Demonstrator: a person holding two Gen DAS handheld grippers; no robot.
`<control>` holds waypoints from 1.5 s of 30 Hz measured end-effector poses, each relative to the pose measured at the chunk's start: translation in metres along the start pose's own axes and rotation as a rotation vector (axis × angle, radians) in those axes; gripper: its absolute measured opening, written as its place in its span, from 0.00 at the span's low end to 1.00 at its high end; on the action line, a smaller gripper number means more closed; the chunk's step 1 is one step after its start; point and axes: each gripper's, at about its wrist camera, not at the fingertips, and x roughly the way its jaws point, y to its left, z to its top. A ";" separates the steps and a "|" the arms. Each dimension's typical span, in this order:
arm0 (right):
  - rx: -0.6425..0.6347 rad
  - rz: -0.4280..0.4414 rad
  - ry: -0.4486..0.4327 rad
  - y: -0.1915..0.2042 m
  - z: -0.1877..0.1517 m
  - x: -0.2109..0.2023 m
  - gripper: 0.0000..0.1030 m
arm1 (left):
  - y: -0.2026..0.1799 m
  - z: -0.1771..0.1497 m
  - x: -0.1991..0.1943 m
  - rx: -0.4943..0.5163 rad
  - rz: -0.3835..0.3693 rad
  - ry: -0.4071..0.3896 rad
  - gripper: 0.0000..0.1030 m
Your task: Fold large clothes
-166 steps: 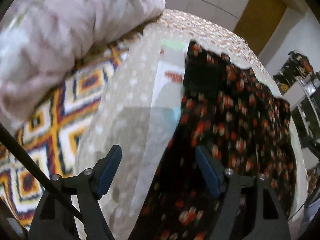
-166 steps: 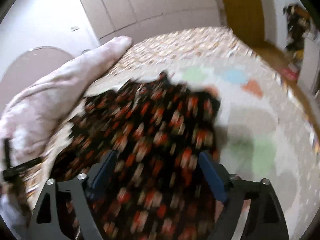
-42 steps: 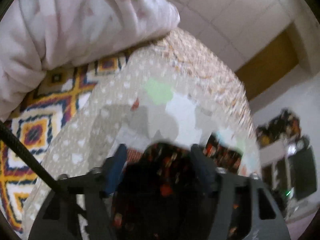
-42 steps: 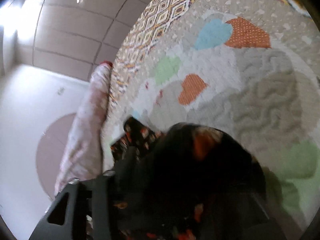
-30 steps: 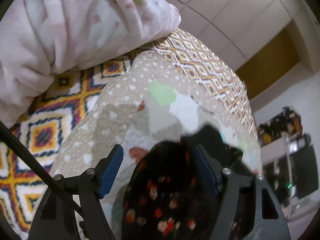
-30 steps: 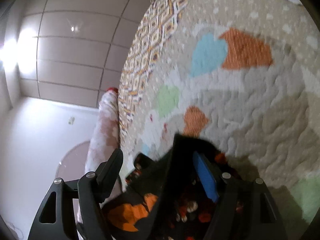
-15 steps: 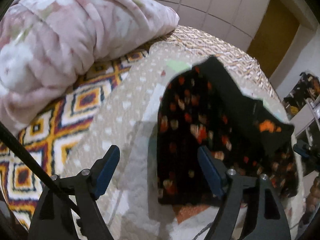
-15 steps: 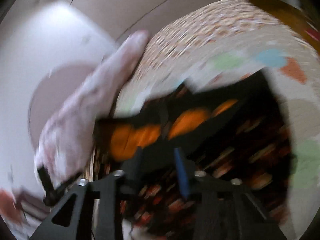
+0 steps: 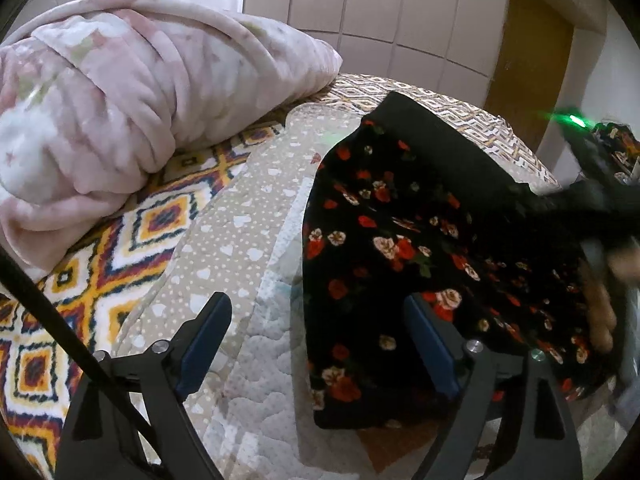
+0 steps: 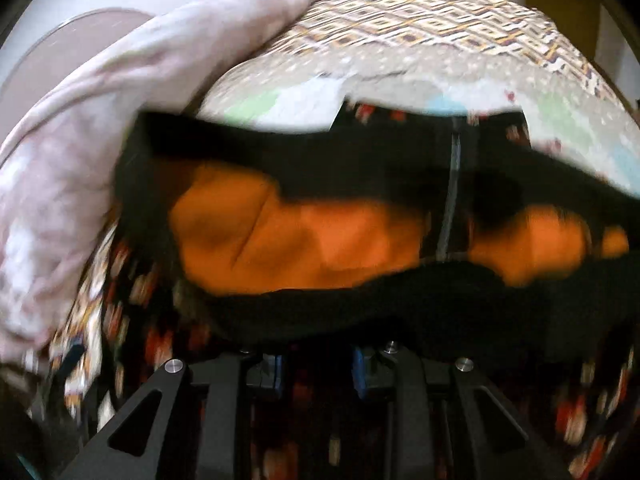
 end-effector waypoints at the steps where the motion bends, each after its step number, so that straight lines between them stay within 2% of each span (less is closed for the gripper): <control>1: 0.006 -0.023 0.003 0.001 0.013 0.010 0.27 | 0.000 0.001 0.001 0.002 -0.009 0.008 0.84; 3: 0.004 -0.054 0.032 0.006 0.028 0.029 0.26 | 0.000 0.005 0.003 0.003 -0.036 0.017 0.84; 6: -0.037 -0.125 0.067 0.017 0.034 0.050 0.27 | 0.004 0.007 0.003 0.000 -0.038 0.019 0.84; 9: -0.091 -0.165 0.035 0.028 0.042 0.039 0.28 | 0.012 0.008 0.001 -0.021 -0.032 0.023 0.84; 10: -0.090 -0.167 -0.014 0.032 0.045 0.024 0.28 | 0.015 0.008 -0.001 -0.028 -0.028 0.023 0.84; 13: -0.089 -0.103 -0.108 0.045 0.042 -0.013 0.28 | 0.026 0.009 -0.005 -0.055 -0.006 0.007 0.84; 16: -0.141 -0.026 -0.105 0.071 0.033 -0.028 0.28 | 0.037 0.010 -0.006 -0.078 0.012 0.008 0.84; 19: -0.207 0.032 -0.051 0.103 0.025 -0.010 0.28 | 0.048 0.010 -0.007 -0.100 0.016 0.012 0.84; 21: -0.219 0.039 -0.020 0.116 0.021 0.011 0.28 | 0.053 0.010 -0.005 -0.109 0.020 0.013 0.84; 25: -0.218 -0.024 0.076 0.129 0.017 0.070 0.28 | 0.063 0.009 -0.001 -0.129 0.018 0.026 0.84; 29: -0.182 -0.038 0.050 0.125 0.016 0.077 0.31 | 0.069 0.009 0.003 -0.162 0.009 0.035 0.84; 31: -0.169 -0.024 0.036 0.122 0.020 0.068 0.31 | 0.069 0.009 0.003 -0.163 0.008 0.033 0.84; 35: -0.140 0.003 -0.051 0.114 0.013 0.023 0.31 | 0.063 0.009 0.000 -0.148 0.007 0.024 0.84; 40: -0.203 0.025 -0.110 0.102 -0.030 -0.030 0.31 | 0.054 0.010 -0.004 -0.122 0.013 0.005 0.84; 45: -0.251 -0.050 -0.110 0.075 -0.074 -0.040 0.31 | 0.036 0.009 -0.007 -0.065 0.023 -0.013 0.84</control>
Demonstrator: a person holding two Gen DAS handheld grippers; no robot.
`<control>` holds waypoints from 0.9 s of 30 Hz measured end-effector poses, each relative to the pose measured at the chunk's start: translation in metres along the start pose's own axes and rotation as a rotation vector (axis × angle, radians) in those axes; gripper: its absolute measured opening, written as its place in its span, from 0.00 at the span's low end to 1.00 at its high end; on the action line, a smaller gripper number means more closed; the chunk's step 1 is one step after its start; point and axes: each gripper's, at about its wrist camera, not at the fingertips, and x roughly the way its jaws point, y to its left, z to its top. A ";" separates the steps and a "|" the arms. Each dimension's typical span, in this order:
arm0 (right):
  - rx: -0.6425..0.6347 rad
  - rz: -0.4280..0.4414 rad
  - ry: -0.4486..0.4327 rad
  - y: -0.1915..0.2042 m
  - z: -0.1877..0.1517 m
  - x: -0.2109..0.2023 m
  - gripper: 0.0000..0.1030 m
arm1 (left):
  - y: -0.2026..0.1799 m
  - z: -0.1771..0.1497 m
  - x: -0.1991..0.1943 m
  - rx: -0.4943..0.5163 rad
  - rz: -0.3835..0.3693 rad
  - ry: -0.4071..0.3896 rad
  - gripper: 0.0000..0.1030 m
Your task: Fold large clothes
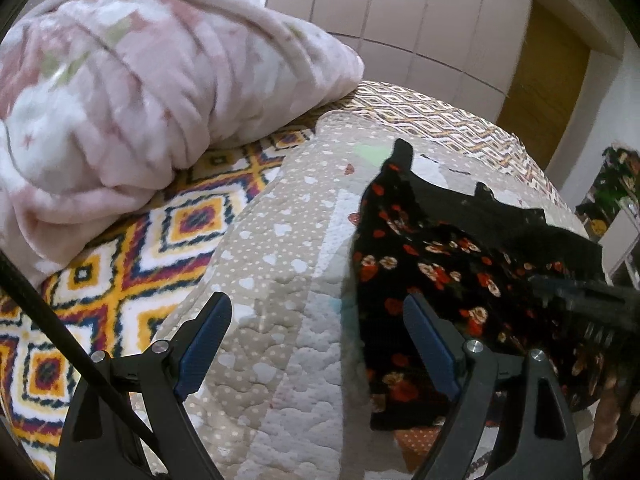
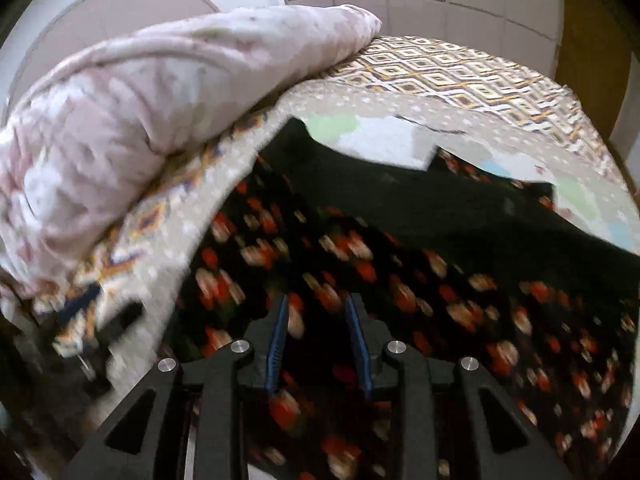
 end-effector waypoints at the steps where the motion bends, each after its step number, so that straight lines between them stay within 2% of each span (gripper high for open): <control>1: 0.010 -0.013 0.018 -0.007 -0.009 0.004 0.31 | -0.003 -0.001 0.000 0.012 0.004 0.000 0.84; 4: 0.091 -0.017 0.042 -0.030 -0.029 0.012 0.32 | -0.012 -0.005 0.005 0.045 0.019 0.010 0.84; 7: 0.151 0.015 0.025 -0.046 -0.042 0.010 0.31 | -0.017 -0.009 0.015 0.066 0.024 0.038 0.84; 15: 0.187 0.019 0.012 -0.072 -0.055 -0.018 0.31 | -0.016 -0.011 0.023 0.058 0.014 0.060 0.84; 19: 0.228 0.020 -0.048 -0.086 -0.059 -0.040 0.34 | -0.015 -0.012 0.024 0.045 0.005 0.069 0.84; 22: 0.294 -0.032 -0.071 -0.108 -0.066 -0.047 0.39 | -0.015 -0.013 0.026 0.040 0.002 0.075 0.84; 27: 0.429 -0.107 -0.053 -0.156 -0.085 -0.042 0.39 | -0.016 -0.013 0.027 0.040 0.003 0.075 0.84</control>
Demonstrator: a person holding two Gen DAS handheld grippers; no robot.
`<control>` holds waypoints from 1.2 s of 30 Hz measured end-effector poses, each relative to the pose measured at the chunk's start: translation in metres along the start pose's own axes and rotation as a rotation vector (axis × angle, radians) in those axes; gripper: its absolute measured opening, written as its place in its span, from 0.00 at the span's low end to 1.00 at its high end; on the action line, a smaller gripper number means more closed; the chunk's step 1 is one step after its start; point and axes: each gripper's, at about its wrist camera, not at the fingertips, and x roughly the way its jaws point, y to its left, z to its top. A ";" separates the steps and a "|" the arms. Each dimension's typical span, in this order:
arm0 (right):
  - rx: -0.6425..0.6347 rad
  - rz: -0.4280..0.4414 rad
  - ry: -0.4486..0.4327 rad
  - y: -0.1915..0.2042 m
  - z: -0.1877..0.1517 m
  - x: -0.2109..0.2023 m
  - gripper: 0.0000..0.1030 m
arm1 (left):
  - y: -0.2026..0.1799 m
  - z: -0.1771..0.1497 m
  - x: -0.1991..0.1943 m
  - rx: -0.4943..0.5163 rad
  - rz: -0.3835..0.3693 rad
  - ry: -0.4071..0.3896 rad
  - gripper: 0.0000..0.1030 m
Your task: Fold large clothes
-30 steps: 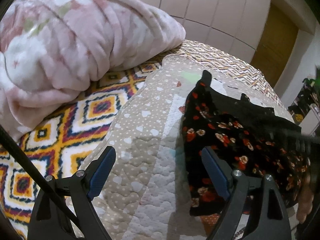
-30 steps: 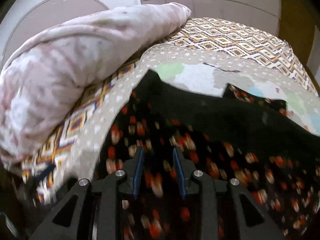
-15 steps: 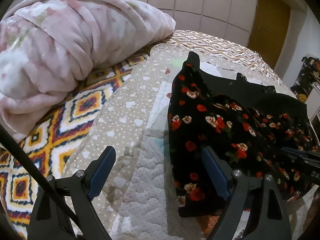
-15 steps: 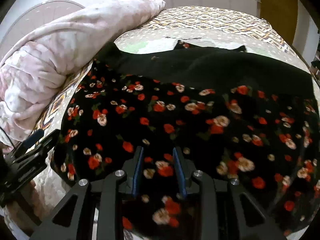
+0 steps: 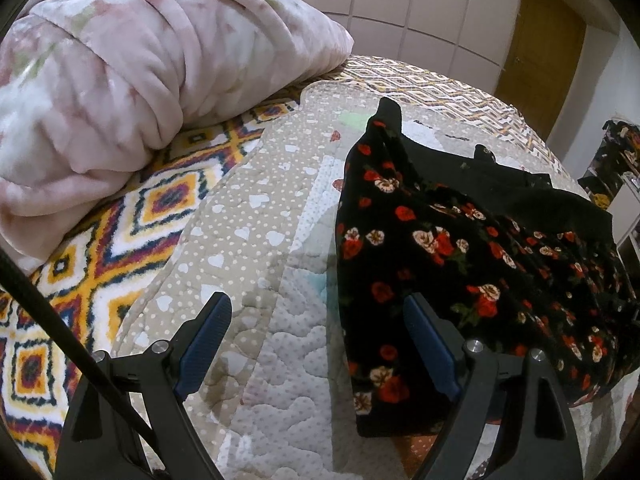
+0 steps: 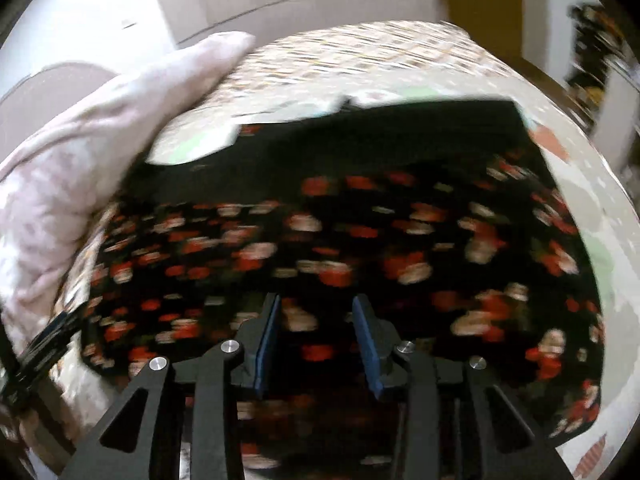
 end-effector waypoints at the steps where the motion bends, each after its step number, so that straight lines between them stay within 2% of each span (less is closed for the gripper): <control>1: 0.025 -0.001 0.002 -0.009 -0.001 0.002 0.38 | 0.000 0.000 0.000 -0.001 -0.002 0.001 0.84; 4: 0.086 0.030 -0.001 -0.030 -0.004 0.001 0.33 | 0.000 0.000 0.002 -0.003 -0.003 0.005 0.84; 9: 0.076 0.032 -0.004 -0.041 -0.006 -0.004 0.29 | 0.001 0.000 0.003 -0.004 -0.004 0.007 0.84; 14: 0.113 0.059 -0.011 -0.060 -0.008 -0.004 0.13 | 0.004 0.000 -0.001 -0.016 -0.002 -0.005 0.84; 19: 0.138 0.071 -0.024 -0.070 -0.009 -0.014 0.13 | 0.010 0.007 -0.031 -0.057 -0.003 -0.050 0.84; 22: 0.148 0.095 -0.061 -0.078 -0.011 -0.033 0.17 | 0.000 0.007 -0.050 -0.027 -0.016 -0.043 0.84; 26: 0.204 0.151 -0.122 -0.106 -0.021 -0.065 0.36 | -0.040 0.010 -0.064 0.091 -0.004 -0.018 0.84; 28: 0.238 0.165 -0.151 -0.122 -0.028 -0.080 0.39 | -0.069 0.012 -0.069 0.149 -0.034 -0.011 0.84; 32: 0.291 0.169 -0.187 -0.160 -0.045 -0.104 0.58 | -0.130 0.014 -0.064 0.234 -0.109 0.029 0.84; 36: 0.365 0.209 -0.190 -0.191 -0.061 -0.109 0.62 | -0.181 0.011 -0.044 0.286 -0.156 0.076 0.84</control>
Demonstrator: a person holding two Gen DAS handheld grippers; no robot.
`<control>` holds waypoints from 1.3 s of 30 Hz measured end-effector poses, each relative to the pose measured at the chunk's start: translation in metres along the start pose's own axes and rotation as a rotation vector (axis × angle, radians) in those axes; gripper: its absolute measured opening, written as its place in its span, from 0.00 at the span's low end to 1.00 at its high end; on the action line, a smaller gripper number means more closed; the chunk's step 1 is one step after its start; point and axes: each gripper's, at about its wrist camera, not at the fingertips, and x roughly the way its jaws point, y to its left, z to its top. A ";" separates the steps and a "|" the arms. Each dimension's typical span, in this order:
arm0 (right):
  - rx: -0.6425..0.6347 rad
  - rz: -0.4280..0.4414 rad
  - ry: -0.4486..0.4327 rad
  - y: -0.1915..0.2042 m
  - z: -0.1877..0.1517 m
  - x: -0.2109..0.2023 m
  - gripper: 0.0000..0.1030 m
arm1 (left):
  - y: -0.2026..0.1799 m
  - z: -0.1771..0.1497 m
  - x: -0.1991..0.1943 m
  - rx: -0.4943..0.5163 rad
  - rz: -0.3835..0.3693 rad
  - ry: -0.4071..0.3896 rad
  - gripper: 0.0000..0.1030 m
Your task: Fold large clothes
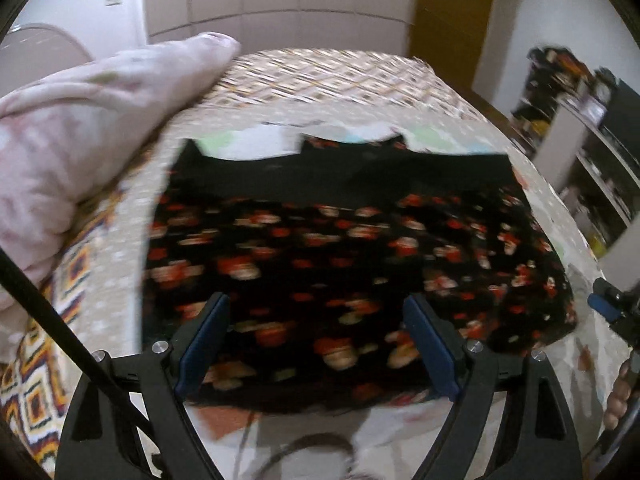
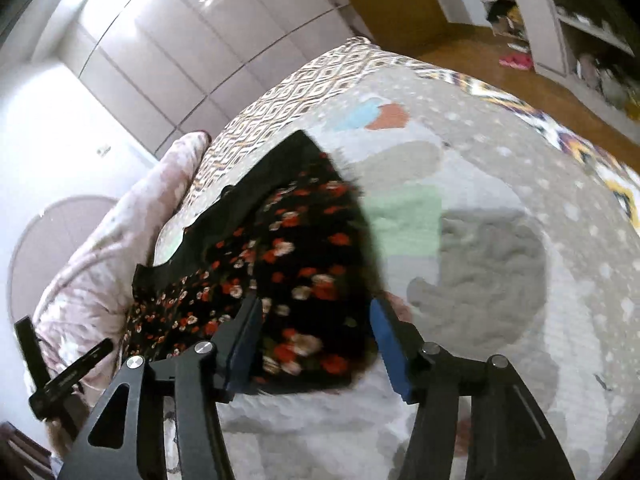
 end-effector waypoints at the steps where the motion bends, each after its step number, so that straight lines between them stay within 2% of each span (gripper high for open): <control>1: 0.024 0.016 0.002 -0.006 -0.001 0.000 0.65 | -0.009 0.002 0.009 0.005 -0.007 0.017 0.84; 3: 0.063 0.042 0.009 -0.018 -0.004 0.001 0.67 | -0.024 0.006 0.029 0.011 -0.011 0.049 0.84; 7: 0.060 0.050 0.016 -0.018 -0.004 0.008 0.67 | -0.044 0.004 0.067 0.064 0.058 0.087 0.84; 9: 0.027 0.071 0.010 -0.007 0.002 0.010 0.67 | -0.048 -0.002 0.083 0.070 0.068 0.114 0.84; 15: -0.136 0.073 0.015 0.046 0.026 0.035 0.66 | -0.052 -0.011 0.091 0.063 0.087 0.090 0.88; 18: -0.192 0.046 0.056 0.068 0.043 0.070 0.56 | -0.053 -0.012 0.091 0.061 0.080 0.085 0.88; 21: -0.211 0.008 0.118 0.078 0.060 0.114 0.45 | -0.052 -0.014 0.091 0.053 0.073 0.073 0.88; 22: -0.214 -0.015 0.134 0.079 0.065 0.128 0.43 | -0.051 -0.015 0.090 0.054 0.074 0.069 0.88; 25: -0.188 -0.104 0.150 0.067 0.079 0.160 0.33 | -0.048 -0.015 0.089 0.056 0.074 0.063 0.88; 28: -0.083 -0.106 0.133 0.044 0.093 0.163 0.29 | -0.048 -0.015 0.089 0.062 0.074 0.063 0.89; 31: -0.018 -0.074 0.101 0.029 0.097 0.140 0.34 | -0.047 -0.017 0.087 0.067 0.073 0.062 0.89; 33: 0.023 -0.018 0.081 0.020 0.096 0.114 0.46 | -0.047 -0.017 0.087 0.067 0.076 0.063 0.89; 35: 0.078 0.046 0.040 0.008 0.084 0.081 0.68 | -0.047 -0.017 0.087 0.066 0.078 0.065 0.89; 37: 0.118 0.091 0.014 -0.003 0.068 0.055 0.73 | -0.047 -0.016 0.088 0.065 0.084 0.069 0.89; 39: 0.151 0.117 0.018 -0.015 0.045 0.034 0.75 | -0.047 -0.016 0.089 0.068 0.091 0.075 0.89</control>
